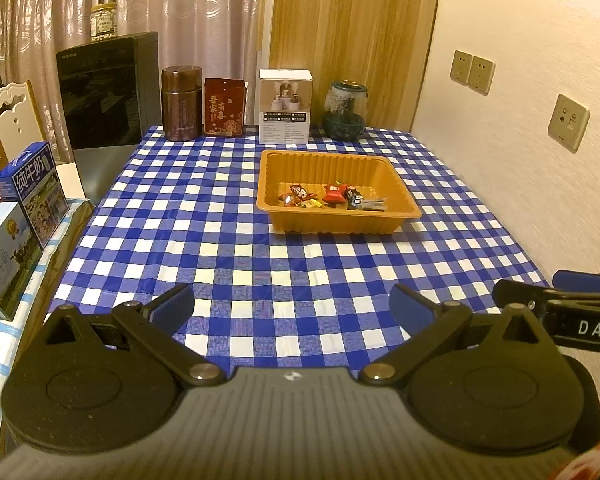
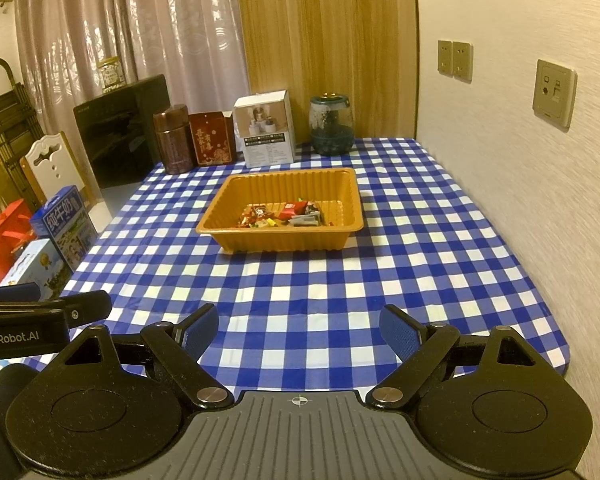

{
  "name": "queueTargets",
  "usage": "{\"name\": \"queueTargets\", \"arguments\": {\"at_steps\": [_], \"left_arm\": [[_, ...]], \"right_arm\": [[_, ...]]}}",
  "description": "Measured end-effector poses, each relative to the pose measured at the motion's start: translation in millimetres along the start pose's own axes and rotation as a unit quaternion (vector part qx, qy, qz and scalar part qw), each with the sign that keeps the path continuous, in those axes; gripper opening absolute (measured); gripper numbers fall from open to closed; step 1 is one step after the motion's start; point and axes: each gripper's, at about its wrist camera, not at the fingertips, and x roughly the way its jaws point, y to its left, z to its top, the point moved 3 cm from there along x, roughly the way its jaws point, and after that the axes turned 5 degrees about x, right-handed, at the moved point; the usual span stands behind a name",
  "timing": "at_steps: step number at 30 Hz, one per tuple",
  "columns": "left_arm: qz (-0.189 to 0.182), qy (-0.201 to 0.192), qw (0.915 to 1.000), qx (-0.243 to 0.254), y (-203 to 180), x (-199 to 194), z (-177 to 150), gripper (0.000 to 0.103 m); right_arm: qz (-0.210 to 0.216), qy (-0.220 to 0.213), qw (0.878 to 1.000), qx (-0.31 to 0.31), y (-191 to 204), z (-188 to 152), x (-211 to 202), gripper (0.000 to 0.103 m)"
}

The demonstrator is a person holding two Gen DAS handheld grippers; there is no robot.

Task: Organize snacks

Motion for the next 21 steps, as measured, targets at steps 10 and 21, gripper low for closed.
{"name": "queueTargets", "arguments": {"at_steps": [10, 21], "left_arm": [[0.001, 0.001, 1.0000, -0.001, -0.3, 0.2, -0.4, 0.103], [0.003, -0.005, 1.0000, 0.006, -1.5, 1.5, -0.3, 0.103]], "right_arm": [[0.000, 0.000, 1.000, 0.000, 0.0, -0.3, 0.6, 0.087], [0.000, 0.002, 1.000, 0.001, 0.6, -0.9, 2.2, 0.087]]}}
